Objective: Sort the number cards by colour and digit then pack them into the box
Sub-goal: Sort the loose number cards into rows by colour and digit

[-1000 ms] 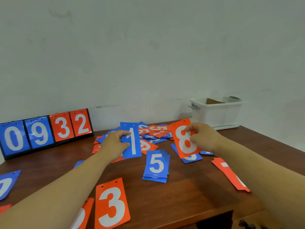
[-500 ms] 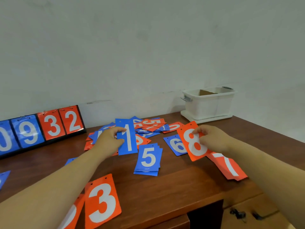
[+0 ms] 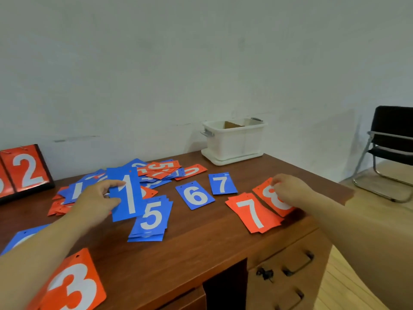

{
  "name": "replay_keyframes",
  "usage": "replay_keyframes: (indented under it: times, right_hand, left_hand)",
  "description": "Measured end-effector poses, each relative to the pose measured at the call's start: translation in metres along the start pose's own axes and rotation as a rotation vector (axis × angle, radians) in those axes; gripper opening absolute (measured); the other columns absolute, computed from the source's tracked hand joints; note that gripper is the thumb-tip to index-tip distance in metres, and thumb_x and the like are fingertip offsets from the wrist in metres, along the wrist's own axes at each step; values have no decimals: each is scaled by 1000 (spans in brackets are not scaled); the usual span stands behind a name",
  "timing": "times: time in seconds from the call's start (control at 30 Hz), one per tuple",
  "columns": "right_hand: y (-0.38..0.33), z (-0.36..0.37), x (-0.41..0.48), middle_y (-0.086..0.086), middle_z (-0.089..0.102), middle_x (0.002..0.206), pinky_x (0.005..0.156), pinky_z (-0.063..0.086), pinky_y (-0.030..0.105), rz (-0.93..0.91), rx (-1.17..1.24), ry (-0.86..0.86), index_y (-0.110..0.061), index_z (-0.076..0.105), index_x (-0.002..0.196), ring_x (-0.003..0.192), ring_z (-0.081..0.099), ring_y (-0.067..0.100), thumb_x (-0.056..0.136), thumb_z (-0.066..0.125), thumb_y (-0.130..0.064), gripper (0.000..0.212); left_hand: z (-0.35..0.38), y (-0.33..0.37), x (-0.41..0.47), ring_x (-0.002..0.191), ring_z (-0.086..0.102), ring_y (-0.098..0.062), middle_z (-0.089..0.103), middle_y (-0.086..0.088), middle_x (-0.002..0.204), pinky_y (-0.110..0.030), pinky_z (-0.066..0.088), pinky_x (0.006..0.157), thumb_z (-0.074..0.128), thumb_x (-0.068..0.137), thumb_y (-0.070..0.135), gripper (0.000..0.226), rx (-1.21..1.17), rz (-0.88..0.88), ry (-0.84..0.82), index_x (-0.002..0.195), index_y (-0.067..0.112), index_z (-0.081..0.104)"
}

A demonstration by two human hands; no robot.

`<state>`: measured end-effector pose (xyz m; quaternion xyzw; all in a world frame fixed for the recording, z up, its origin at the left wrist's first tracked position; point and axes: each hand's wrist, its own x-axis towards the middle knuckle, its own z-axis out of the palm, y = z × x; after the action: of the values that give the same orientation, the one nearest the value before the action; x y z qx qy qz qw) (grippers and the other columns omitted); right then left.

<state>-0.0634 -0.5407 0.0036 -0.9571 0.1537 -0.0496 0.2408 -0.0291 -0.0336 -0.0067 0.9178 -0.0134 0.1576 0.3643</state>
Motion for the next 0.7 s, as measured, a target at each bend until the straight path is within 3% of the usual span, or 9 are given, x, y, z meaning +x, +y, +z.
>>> replay_keyframes:
  times: [0.07,0.13,0.23,0.33,0.4,0.47,0.57,0.63,0.7]
  right_hand:
    - [7,7,2,7,53,140,102,45,41,34,-118,-47,-30,58,131,122,53,30,92,46,-34,41]
    - [4,11,-5,7,47,139,102,44,45,68,-193,-34,-40,53,133,125,46,32,92,43,-45,43]
    - [-10,11,-15,5,41,144,105,36,48,91,-242,52,-43,48,139,130,38,32,92,45,-45,46]
    - [-45,17,-24,2,46,141,99,45,44,-67,-60,117,-38,56,132,123,48,28,84,53,-37,48]
    - [-86,29,-38,-2,54,131,84,51,32,-265,169,33,-34,62,122,106,58,20,82,56,-29,41]
    - [-135,45,-61,-10,55,118,70,46,21,-418,319,-131,-33,64,117,91,59,12,86,60,-23,33]
    - [-198,73,-86,-9,58,120,81,51,24,-529,434,-335,-33,59,129,100,60,14,91,65,-29,38]
    - [-227,92,-91,-5,60,128,89,57,36,-542,499,-390,-33,58,129,106,66,22,91,66,-33,39]
    - [-245,108,-91,-3,59,129,87,59,37,-524,558,-425,-32,59,126,102,68,21,91,67,-29,36]
  left_hand:
    - [1,-6,2,89,63,-30,67,-22,107,-33,43,71,72,82,0,49,-5,-8,-11,117,34,67]
    - [1,-8,2,107,64,-41,67,-24,115,-34,44,76,73,82,0,51,-6,-11,-15,115,38,65]
    - [-2,-8,0,123,58,-32,61,-14,135,-37,46,90,74,83,1,52,3,1,-12,117,39,65]
    - [-6,-4,-5,127,56,-27,59,-11,138,-37,46,95,73,83,0,52,-24,13,-19,112,42,65]
    - [-9,-1,-9,123,59,-28,61,-8,135,-35,47,94,74,83,0,54,-48,18,-32,104,49,62]
    - [-11,4,-13,124,58,-26,62,-5,135,-32,45,97,73,84,1,54,-68,9,-49,102,50,60]
    - [-15,9,-18,128,56,-24,61,1,136,-31,44,102,74,84,3,53,-107,5,-76,102,51,62]
    - [-16,10,-20,124,59,-27,64,3,131,-33,48,98,74,82,4,51,-139,8,-86,100,51,64]
    - [-18,10,-21,118,61,-31,68,5,119,-33,50,89,73,82,3,49,-176,17,-101,103,46,66]
